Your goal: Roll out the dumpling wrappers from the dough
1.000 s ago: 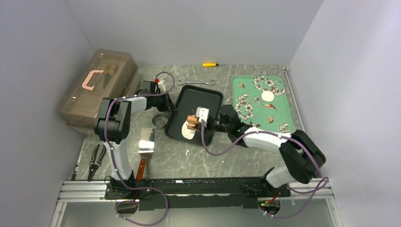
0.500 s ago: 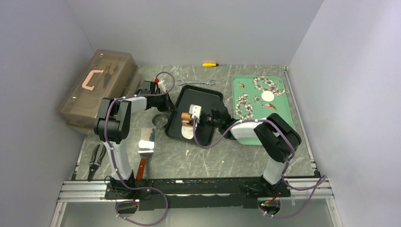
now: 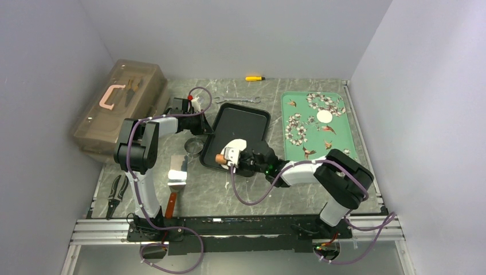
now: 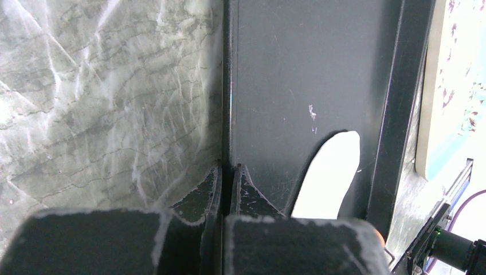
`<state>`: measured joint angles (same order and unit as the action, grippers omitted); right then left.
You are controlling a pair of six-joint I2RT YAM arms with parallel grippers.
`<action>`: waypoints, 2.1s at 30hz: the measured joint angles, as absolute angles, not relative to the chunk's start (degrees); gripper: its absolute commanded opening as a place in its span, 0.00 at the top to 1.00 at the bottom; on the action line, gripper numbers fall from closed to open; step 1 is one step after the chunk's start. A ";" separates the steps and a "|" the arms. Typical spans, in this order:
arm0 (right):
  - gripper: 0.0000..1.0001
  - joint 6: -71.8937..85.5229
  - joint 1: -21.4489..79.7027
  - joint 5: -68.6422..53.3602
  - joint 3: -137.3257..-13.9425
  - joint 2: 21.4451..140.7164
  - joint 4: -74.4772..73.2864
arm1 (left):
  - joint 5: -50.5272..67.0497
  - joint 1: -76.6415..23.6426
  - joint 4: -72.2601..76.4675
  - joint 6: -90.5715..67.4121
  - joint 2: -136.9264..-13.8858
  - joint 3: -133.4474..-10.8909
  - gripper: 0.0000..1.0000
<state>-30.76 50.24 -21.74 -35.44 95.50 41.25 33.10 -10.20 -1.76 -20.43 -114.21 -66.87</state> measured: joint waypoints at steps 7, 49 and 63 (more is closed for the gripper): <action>1.00 -25.74 51.55 -19.42 -36.51 89.84 31.66 | 33.10 -10.20 -1.74 -20.43 -114.21 -66.87 1.00; 1.00 20.16 37.56 10.37 -48.27 104.51 36.47 | 33.12 -10.20 -1.76 -20.45 -114.24 -66.87 1.00; 1.00 13.08 34.79 16.34 -50.22 102.74 30.92 | 33.12 -10.20 -1.76 -20.45 -114.24 -66.87 1.00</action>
